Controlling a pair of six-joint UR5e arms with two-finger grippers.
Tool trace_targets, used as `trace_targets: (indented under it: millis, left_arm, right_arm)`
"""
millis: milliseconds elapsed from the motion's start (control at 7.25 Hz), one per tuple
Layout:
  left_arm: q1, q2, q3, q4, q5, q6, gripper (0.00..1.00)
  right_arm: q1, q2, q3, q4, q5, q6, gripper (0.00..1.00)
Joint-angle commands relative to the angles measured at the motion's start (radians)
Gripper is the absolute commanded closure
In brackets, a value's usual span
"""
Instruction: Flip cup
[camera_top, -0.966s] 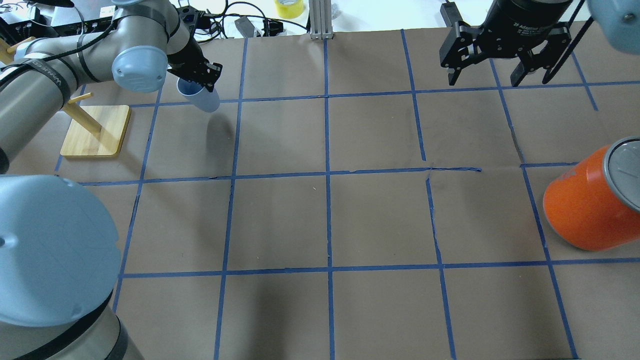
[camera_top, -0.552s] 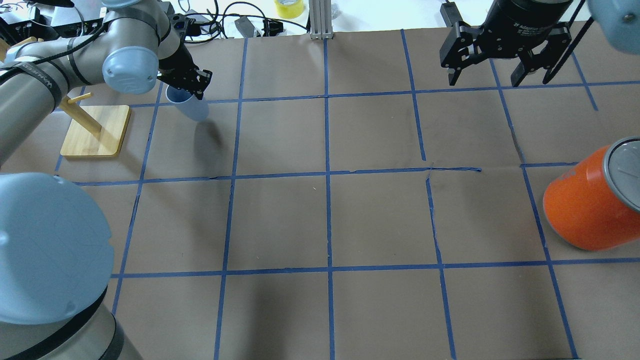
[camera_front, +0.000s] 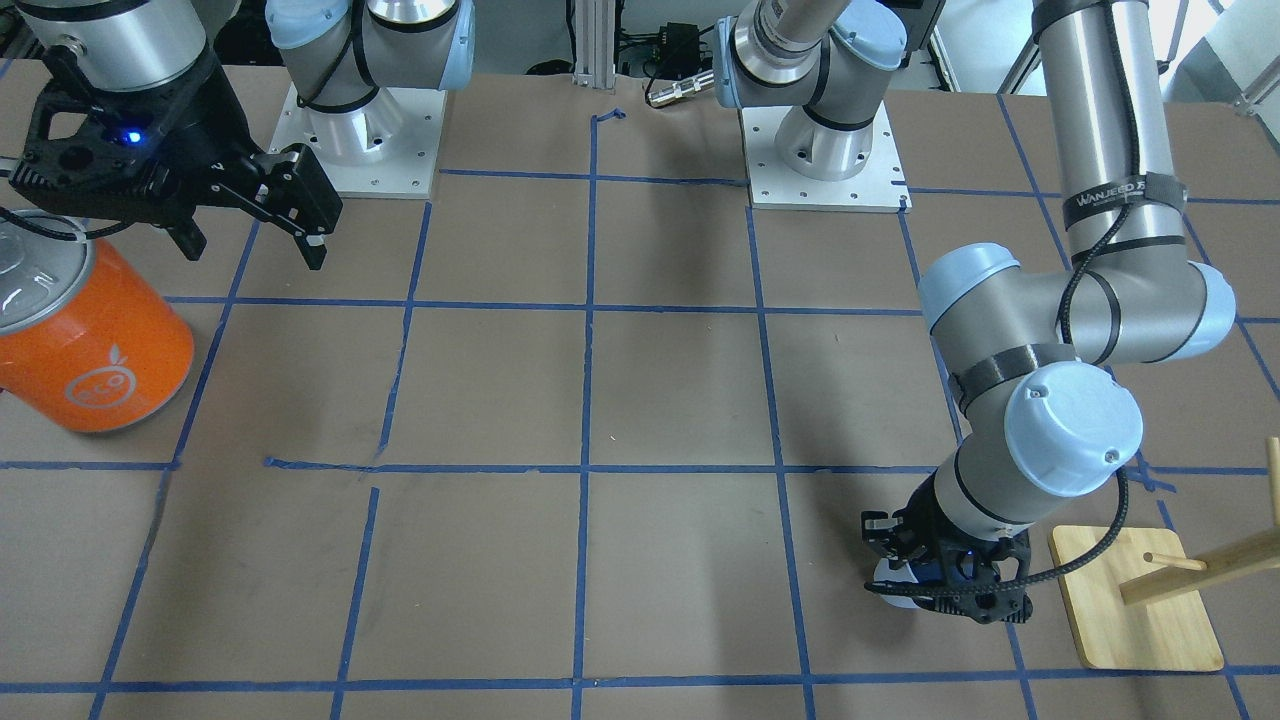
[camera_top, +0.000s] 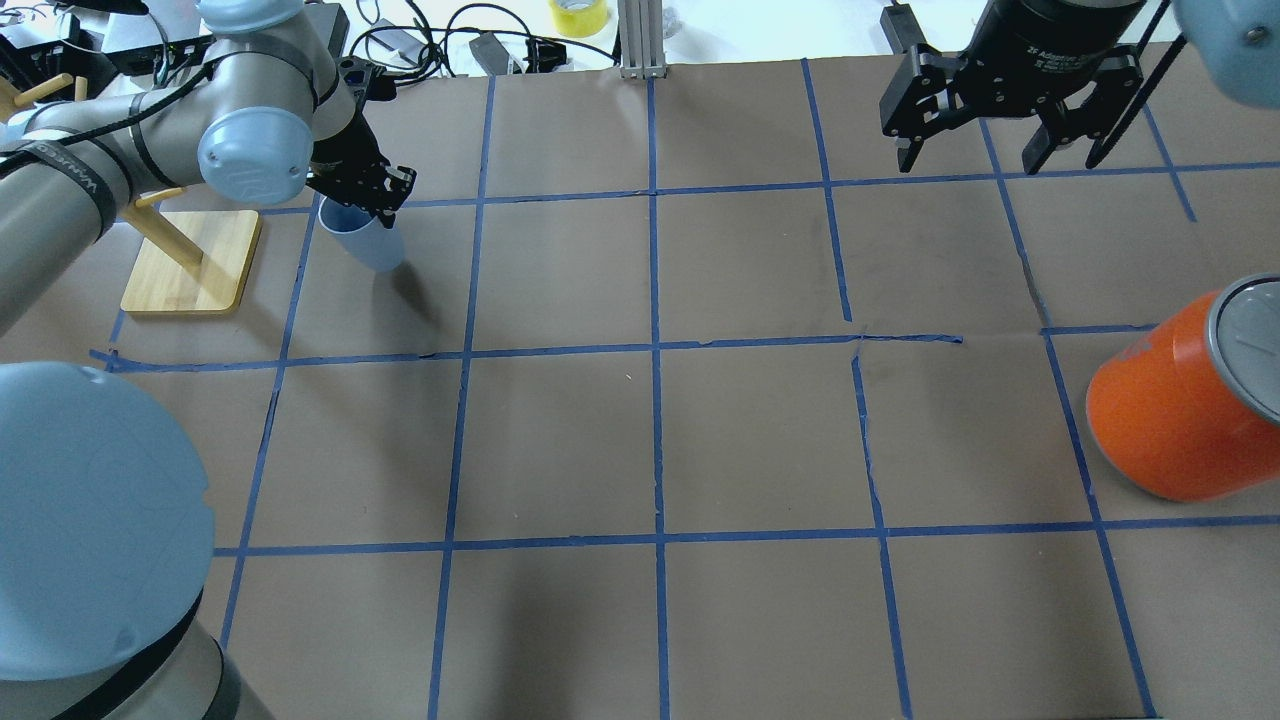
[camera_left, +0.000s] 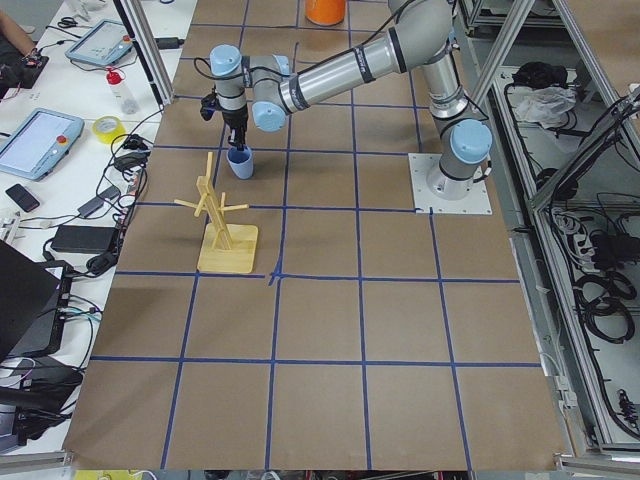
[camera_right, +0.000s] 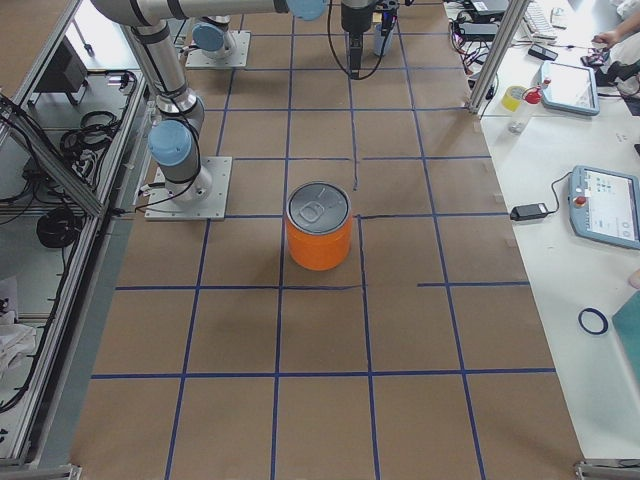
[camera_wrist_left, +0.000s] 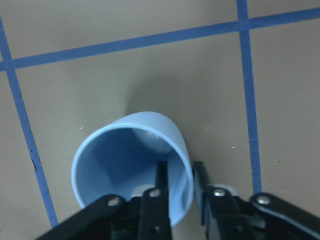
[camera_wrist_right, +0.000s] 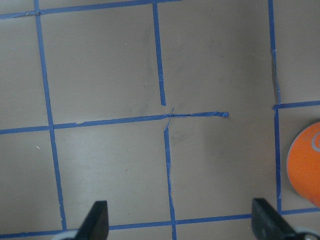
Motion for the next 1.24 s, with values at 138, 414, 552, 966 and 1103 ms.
trace_targets:
  millis: [138,414,552,966,1103]
  left_arm:
    - [-0.036,0.107,0.008,-0.031,-0.002,-0.011,0.0]
    - [-0.061,0.282,0.01,-0.23,-0.008,-0.031,0.0]
    - [-0.097,0.363,0.013,-0.293,-0.016,-0.081,0.06]
    - [-0.121,0.491,-0.036,-0.432,-0.021,-0.133,0.0]
    - [-0.153,0.513,-0.056,-0.441,-0.006,-0.161,0.0]
  right_arm:
    - [0.0,0.0,0.001,0.001,-0.006,-0.009,0.0]
    - [-0.002,0.0,0.001,0.0,-0.006,-0.009,0.0]
    - [0.0,0.0,0.001,-0.002,0.005,-0.009,0.0]
    - [0.0,-0.003,0.001,-0.008,0.006,-0.009,0.0]
    - [0.0,-0.003,0.001,-0.008,0.006,-0.009,0.0]
